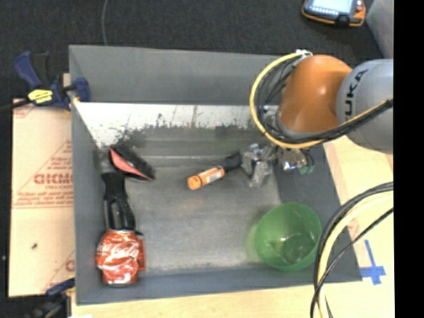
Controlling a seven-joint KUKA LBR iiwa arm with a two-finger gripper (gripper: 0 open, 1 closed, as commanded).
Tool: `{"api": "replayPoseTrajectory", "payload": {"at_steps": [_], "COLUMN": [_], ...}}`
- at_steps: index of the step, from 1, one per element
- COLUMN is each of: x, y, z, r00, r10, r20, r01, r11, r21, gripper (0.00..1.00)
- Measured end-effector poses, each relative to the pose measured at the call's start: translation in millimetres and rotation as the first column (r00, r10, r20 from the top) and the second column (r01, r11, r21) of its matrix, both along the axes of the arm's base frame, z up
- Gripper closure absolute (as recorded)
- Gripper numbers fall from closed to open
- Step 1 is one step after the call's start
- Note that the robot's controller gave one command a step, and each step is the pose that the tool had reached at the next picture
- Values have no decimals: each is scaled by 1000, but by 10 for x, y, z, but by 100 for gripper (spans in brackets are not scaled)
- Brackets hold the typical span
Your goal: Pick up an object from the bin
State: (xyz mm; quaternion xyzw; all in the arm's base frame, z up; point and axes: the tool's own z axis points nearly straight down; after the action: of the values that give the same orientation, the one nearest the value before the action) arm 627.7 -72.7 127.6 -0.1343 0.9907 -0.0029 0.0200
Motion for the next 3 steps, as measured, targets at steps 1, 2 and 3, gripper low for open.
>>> {"api": "replayPoseTrajectory", "payload": {"at_steps": [1,2,3], "x": [-24,61,-23], "y": [20,-175,74], "z": [21,41,-334], "r00": [1000,863,999], "r10": [1,505,-32], "r20": [-5,-5,1], "r01": [-1,-505,32], "r11": [1000,863,999], "r21": [1,-20,3], "gripper": [100,100,0]}}
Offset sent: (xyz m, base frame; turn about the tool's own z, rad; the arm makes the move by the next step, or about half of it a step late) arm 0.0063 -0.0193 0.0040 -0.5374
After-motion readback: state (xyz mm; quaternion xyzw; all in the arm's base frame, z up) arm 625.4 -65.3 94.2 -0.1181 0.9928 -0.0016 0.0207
